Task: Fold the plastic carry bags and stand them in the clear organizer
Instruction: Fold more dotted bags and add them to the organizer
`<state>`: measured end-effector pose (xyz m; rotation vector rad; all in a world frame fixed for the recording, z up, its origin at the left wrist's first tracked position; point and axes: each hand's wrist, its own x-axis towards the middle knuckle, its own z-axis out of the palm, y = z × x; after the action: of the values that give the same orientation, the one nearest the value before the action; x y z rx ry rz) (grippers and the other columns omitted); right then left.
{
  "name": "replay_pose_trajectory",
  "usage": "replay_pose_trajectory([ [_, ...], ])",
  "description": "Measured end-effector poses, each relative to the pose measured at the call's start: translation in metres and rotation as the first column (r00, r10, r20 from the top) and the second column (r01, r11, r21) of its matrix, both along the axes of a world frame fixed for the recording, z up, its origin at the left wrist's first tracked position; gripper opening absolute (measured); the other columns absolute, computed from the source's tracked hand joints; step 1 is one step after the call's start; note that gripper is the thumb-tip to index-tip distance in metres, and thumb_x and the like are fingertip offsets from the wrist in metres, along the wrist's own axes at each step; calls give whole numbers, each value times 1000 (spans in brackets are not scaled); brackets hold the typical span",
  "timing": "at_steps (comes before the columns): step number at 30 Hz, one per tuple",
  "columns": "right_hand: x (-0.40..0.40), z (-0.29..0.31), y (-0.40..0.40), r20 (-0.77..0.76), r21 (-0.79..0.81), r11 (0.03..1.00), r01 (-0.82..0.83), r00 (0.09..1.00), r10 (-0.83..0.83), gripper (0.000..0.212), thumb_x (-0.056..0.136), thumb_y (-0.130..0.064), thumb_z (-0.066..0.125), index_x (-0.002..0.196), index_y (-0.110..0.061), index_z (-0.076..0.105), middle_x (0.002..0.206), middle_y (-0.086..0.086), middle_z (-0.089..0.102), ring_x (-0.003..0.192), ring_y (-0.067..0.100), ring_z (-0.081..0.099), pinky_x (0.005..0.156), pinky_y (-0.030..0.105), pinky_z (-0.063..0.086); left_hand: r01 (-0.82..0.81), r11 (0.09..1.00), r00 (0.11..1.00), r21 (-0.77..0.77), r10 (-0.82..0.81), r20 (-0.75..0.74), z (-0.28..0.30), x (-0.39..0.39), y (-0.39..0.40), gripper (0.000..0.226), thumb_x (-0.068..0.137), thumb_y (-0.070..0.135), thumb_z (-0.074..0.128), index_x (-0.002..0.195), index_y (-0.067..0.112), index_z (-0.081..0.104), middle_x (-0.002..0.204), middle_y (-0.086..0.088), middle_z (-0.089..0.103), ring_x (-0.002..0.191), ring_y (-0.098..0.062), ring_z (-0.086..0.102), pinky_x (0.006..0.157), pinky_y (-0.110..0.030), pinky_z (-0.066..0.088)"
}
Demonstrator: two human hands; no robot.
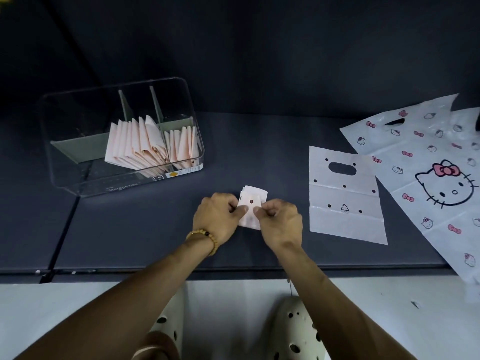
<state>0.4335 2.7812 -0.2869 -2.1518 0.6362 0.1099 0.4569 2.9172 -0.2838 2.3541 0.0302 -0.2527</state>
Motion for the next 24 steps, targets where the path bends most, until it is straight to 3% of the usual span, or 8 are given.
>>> replay_pose_trajectory([
  [3,8,0,0,-59,-30,1000,4,998,-6,12,88,-28,65,91,-17,70,85,-1,71,79,17,65,70,20,46,-30,996,999,79,32,-18,-2,6,-6,34,83,42,65,58,24,50,59,4,57,68,-22,56,61,-31,46],
  [8,19,2,-3,-100,-63,997,-34,995,27,24,89,-26,62,70,-13,66,65,4,64,66,24,62,59,24,49,2,972,1000,234,1,-10,-5,17,-11,26,82,48,63,71,27,53,81,0,66,83,-24,60,65,-30,43],
  [11,23,2,-4,-93,-26,999,-38,995,35,22,88,-25,65,70,-11,68,66,8,66,64,27,66,60,33,58,8,953,989,303,-52,138,-5,17,-8,25,80,45,67,89,26,53,93,2,63,89,-22,59,66,-30,42],
  [13,24,2,-4,-80,-26,999,-43,996,40,20,86,-24,67,69,-14,66,72,8,69,68,25,66,63,31,57,182,941,928,285,-260,267,-7,18,-3,31,81,29,68,110,25,55,113,4,57,103,-19,53,76,-30,39],
  [15,24,4,-7,-67,-38,998,-54,996,51,17,85,-25,68,70,-19,63,76,5,69,73,22,66,64,27,54,444,820,789,361,-549,276,-7,20,-1,45,83,13,60,127,24,54,129,4,53,114,-20,50,89,-29,31],
  [18,22,10,-14,15,-142,986,-84,996,87,7,87,-23,63,85,-17,63,82,0,67,77,20,63,70,29,52,486,720,693,496,-663,283,-7,15,-2,37,88,12,55,124,17,59,119,-2,57,106,-25,53,84,-31,34],
  [22,0,14,-20,311,-386,918,-87,925,218,13,91,-9,53,95,-8,66,96,6,62,84,26,59,74,36,51,402,811,769,426,-552,324,-12,0,-7,20,91,16,57,106,7,67,106,-11,59,92,-31,54,80,-41,49],
  [24,-18,8,-21,292,-564,813,-146,886,361,22,90,-10,55,107,-3,67,110,12,65,98,32,61,82,39,52,355,838,799,414,-502,331,-12,-3,-10,20,90,16,58,106,7,67,105,-12,59,90,-31,54,80,-43,50],
])
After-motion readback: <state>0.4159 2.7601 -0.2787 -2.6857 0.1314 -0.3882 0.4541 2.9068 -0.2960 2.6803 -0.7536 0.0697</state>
